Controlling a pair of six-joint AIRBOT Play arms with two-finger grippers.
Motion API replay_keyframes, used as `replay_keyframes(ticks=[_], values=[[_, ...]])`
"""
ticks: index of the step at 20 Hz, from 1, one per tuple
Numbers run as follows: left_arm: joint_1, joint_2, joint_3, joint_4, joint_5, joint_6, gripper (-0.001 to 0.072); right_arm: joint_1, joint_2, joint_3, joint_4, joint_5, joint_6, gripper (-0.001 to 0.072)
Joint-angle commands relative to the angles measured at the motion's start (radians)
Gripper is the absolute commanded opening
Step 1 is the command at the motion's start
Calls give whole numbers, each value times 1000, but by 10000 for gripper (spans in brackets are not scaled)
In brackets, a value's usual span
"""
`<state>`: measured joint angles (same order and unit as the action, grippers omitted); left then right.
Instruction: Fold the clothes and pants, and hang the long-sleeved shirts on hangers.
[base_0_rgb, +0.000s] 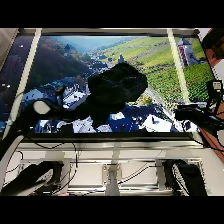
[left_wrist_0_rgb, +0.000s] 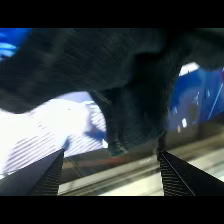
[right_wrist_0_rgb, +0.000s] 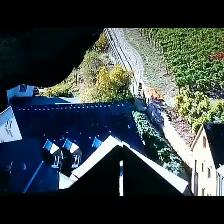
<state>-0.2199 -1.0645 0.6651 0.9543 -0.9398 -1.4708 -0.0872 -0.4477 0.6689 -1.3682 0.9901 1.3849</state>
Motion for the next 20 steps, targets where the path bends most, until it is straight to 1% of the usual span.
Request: replay_keyframes(ticks=[1, 4, 6, 7, 8, 9, 11, 12, 13, 14, 15, 17, 18, 20], values=[[-106, -114, -19, -76, 86, 1, 661, 0, 0, 0, -6, -45, 0, 57], [-161, -180, -19, -86, 188, -56, 660, 0, 0, 0, -6, -47, 0, 57], [-174, -204, -19, -129, 272, -68, 653, 0, 0, 0, -6, -48, 0, 57], [-174, -214, -19, -158, 293, -67, 636, 0, 0, 0, -6, -50, 0, 57], [-174, -225, -19, -174, 303, -67, 636, 0, 0, 0, -6, -58, 0, 57], [-174, -236, -19, -179, 311, -67, 612, 0, 0, 0, -6, -72, 0, 56], [-179, -244, -19, -181, 339, -66, 404, 0, 0, 0, -6, -118, 0, 57], [-182, -243, -18, -181, 359, -66, 329, 0, -1, 0, -6, -145, 0, 56], [-182, -242, -16, -181, 380, -66, 221, 0, -5, 0, -6, -175, 0, 56], [-180, -242, -8, -179, 391, -61, 93, 0, -13, 0, -6, -200, 0, 56], [-174, -240, 8, -177, 391, -32, 26, 0, -27, 0, -6, -222, 1, 50], [-147, -217, 53, -177, 386, 24, 24, 0, -81, 0, -3, -232, 4, 49], [-129, -194, 77, -161, 383, 24, 24, 0, -126, 0, 12, -229, 13, 48], [-80, -121, 128, -63, 327, 23, 24, 0, -222, 0, 76, -247, 13, 45]])
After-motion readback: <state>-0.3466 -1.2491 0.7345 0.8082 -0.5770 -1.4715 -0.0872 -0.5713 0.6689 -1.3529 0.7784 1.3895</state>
